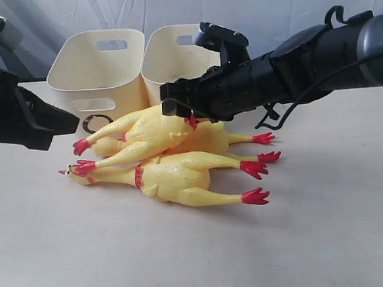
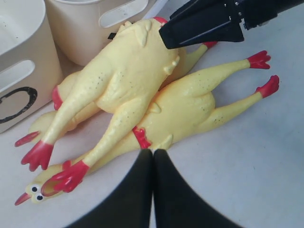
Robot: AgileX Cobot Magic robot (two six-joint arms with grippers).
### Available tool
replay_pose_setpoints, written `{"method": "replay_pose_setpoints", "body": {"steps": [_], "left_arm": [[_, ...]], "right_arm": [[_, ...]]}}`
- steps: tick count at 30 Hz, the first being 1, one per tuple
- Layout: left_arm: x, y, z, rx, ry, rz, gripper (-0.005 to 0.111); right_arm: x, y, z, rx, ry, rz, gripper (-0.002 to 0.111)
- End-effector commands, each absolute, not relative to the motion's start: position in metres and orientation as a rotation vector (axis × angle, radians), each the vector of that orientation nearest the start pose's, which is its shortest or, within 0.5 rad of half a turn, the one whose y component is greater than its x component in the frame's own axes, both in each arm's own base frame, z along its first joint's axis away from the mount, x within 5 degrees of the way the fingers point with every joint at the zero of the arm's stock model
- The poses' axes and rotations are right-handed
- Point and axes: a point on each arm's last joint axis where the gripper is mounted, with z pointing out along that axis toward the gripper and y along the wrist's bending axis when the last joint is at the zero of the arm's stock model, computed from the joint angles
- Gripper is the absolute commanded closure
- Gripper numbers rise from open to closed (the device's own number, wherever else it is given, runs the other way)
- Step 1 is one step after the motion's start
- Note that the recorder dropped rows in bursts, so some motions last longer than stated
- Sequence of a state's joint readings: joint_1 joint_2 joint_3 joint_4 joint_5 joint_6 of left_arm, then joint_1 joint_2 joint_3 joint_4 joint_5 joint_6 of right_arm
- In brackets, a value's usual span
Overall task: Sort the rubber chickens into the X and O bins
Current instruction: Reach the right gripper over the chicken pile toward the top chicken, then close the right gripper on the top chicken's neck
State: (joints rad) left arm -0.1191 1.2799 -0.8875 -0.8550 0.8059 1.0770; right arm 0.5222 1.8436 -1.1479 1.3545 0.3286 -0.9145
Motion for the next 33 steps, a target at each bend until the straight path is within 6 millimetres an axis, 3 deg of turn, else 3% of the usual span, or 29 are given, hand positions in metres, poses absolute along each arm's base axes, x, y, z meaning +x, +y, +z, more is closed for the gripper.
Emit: {"method": "replay_pose_setpoints", "body": {"steps": [1, 20, 33], "left_arm": [[0.242, -0.08, 0.292, 0.849, 2.199, -0.569, 0.107], [0.242, -0.08, 0.292, 0.849, 2.199, -0.569, 0.107], [0.242, -0.08, 0.292, 0.849, 2.199, -0.569, 0.107]], "right_arm": [[0.334, 0.223, 0.208, -0.282, 2.318, 0.841, 0.049], [0.337, 0.221, 0.208, -0.227, 2.308, 0.823, 0.049], [0.341, 0.232, 0.199, -0.26, 2.338, 0.912, 0.049]]}}
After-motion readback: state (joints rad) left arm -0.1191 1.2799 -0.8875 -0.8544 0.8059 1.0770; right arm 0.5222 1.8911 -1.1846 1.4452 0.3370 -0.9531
